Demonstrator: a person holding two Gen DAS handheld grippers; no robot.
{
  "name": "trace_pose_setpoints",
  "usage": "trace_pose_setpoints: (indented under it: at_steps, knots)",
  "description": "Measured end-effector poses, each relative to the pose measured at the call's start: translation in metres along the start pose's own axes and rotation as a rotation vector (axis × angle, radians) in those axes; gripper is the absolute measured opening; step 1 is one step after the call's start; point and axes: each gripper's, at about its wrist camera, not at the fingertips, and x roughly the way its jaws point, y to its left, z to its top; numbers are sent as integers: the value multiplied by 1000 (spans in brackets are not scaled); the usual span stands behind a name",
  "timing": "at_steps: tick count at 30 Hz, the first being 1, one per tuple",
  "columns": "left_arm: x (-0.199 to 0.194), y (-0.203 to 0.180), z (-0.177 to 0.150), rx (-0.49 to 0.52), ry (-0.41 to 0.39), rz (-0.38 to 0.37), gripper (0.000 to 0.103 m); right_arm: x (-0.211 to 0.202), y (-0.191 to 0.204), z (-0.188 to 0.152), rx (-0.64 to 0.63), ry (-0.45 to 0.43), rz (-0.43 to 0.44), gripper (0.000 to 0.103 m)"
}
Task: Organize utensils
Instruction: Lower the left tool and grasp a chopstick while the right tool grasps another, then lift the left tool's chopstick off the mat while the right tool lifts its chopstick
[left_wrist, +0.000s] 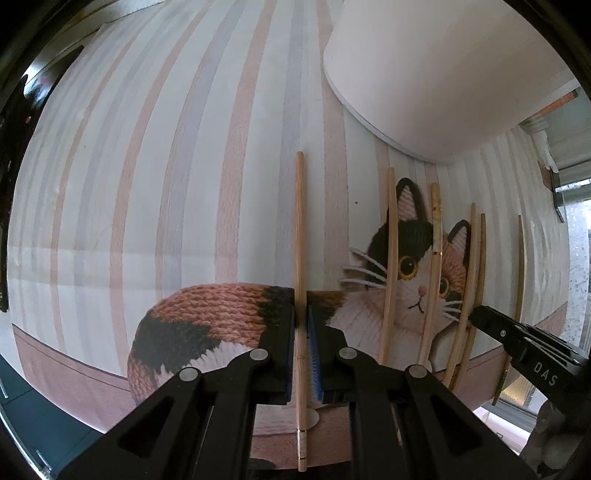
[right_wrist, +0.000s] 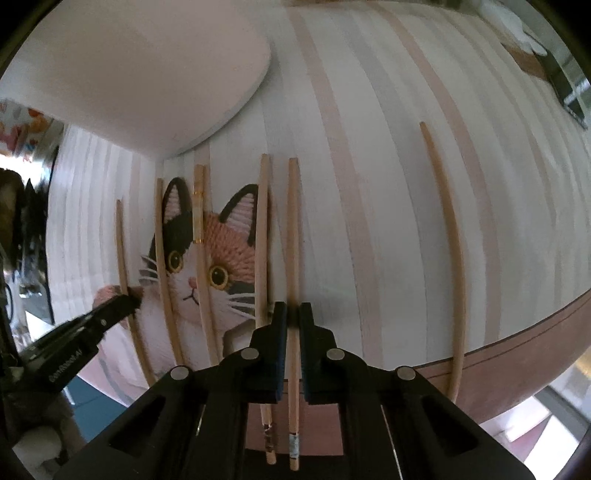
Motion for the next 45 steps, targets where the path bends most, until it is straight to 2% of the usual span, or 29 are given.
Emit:
trace_pose_setpoints:
  at_steps: [4,7,8,13,20,22,29,34,38,45]
  knots:
    - [1,-2,-2,-3,-2,2,8,-2,-1,0,10,-2,8,5]
    - [1,-3,-3,-2,-2,11,5,-3,4,-2,-38,-6,-78,5]
    - [2,-3,-4,-6,-1,23,5,-1,14,-6,-54,-7,-96,5]
    - [3,3,-7,-25,3,18,5,-3,10,-14,-72,4,-160,6]
    - [5,-3,3,0,-4,59,8,-7,-17,-20,-32,26,-121,7]
    - [5,-6,7,11,-9,73,8,-9,-39,-16,-26,34,-125,8]
    - [8,-18,17,35,-13,98,8,-10,-36,-5,-34,28,-170,9]
    - [12,-30,22,37,-42,139,5,-7,-31,-4,-43,16,-194,8]
    - [-7,-38,21,29,-114,167,4,10,1,-12,-13,-24,-186,7]
    - [-55,-42,29,-16,-247,158,4,-34,-4,-12,-3,-178,-163,7]
